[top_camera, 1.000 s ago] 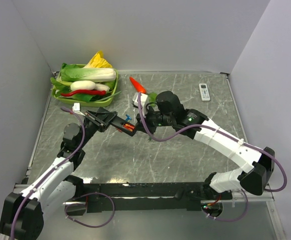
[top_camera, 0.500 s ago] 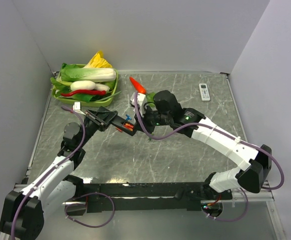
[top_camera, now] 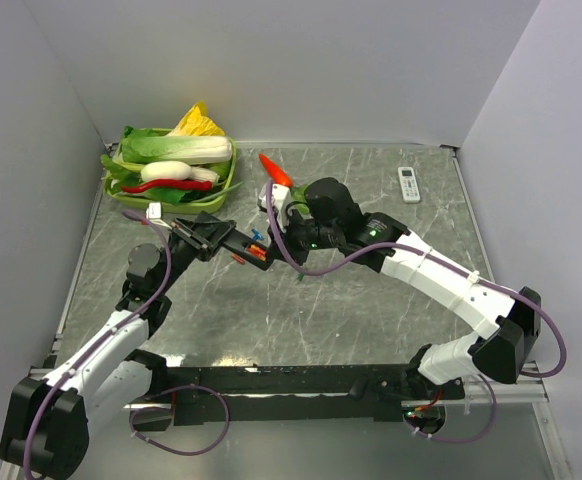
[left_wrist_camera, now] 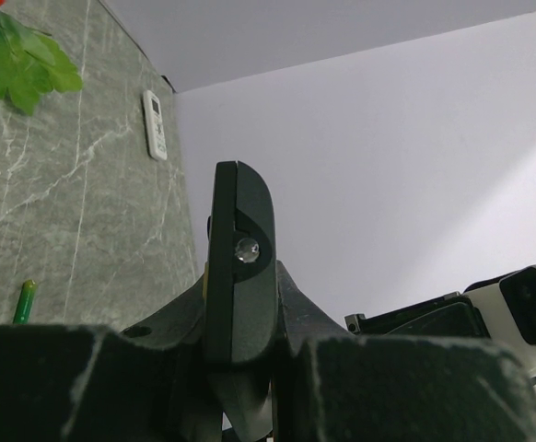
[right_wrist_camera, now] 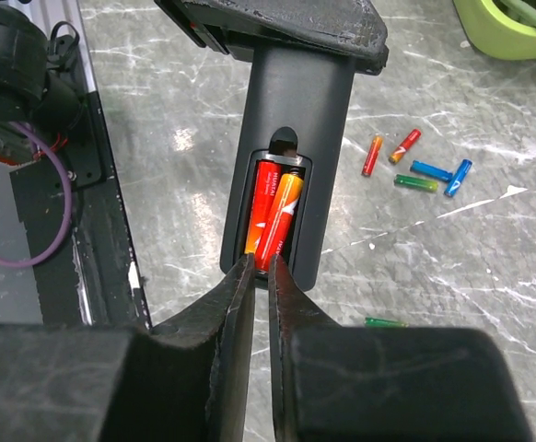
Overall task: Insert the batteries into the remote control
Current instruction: Load the battery into the remote control.
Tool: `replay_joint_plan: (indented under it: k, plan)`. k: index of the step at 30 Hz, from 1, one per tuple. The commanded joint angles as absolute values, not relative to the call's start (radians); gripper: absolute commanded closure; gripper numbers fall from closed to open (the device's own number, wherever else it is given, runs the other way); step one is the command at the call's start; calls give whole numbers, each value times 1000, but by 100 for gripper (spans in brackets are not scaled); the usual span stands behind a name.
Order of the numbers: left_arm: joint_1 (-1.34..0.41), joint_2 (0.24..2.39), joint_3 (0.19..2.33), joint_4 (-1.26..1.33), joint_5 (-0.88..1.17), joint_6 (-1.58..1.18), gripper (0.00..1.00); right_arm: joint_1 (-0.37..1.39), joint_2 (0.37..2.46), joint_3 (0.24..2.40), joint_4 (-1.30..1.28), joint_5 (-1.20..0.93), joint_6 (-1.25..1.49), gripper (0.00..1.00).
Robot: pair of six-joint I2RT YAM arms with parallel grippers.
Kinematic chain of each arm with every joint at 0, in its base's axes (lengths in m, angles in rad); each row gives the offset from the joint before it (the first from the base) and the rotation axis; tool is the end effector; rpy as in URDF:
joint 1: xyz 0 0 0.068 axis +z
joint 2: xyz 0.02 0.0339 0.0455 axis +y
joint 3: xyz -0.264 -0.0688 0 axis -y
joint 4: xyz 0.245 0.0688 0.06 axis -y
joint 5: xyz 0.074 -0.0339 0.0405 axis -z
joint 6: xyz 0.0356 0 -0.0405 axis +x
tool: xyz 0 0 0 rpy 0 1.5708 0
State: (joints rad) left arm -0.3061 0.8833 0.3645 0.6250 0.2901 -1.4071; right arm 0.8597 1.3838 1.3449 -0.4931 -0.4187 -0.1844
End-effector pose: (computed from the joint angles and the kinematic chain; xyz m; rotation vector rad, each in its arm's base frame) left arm 0.1900 -0.0707 0.2596 -0.6411 1.5621 -1.5602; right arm 0.1913 0.2442 0.3693 -1.2984 1.7332 0.8382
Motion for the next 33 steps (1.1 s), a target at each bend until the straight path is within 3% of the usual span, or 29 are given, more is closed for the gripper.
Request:
replay_joint_plan:
  k: [1, 21, 33]
  plan:
    - [-307, 887, 414, 747, 308, -1439, 98, 871, 1408, 1397, -486, -431, -202, 89]
    - [-318, 899, 410, 807, 337, -1485, 98, 876, 1428, 1400, -479, -385, -212, 91]
    - [-318, 873, 400, 712, 327, -1428, 98, 876, 1387, 1473, -531, -359, -192, 78]
